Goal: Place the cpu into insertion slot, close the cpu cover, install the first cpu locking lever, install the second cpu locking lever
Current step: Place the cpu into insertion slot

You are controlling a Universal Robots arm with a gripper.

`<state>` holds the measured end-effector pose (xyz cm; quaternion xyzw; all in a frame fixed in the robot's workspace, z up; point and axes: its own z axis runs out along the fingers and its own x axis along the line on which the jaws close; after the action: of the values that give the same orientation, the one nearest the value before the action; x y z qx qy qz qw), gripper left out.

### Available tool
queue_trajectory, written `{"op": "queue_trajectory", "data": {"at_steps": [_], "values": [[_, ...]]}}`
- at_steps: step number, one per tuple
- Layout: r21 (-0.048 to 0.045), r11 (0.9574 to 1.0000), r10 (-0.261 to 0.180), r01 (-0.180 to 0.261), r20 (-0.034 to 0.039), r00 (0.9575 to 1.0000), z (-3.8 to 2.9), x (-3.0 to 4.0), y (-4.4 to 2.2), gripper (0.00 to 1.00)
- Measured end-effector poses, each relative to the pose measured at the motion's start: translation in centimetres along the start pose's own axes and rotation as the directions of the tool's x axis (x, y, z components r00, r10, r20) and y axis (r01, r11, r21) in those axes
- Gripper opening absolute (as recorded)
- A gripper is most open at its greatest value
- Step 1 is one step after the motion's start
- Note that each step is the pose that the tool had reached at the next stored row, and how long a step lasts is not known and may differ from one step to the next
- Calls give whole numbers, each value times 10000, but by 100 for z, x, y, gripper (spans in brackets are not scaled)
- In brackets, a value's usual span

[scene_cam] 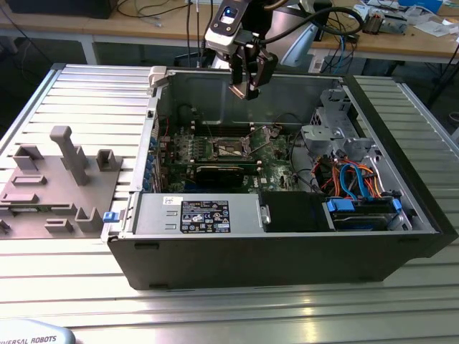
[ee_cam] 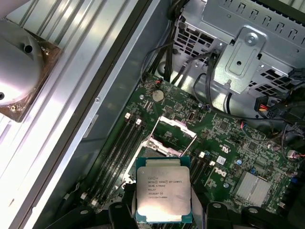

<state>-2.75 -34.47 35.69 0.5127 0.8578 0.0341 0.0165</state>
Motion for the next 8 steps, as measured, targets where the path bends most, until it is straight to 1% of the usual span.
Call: {"op": "queue_trajectory", "data": {"at_steps": [8], "values": [[0,10000,67,-67,5,10000,0,0,0,54]]}}
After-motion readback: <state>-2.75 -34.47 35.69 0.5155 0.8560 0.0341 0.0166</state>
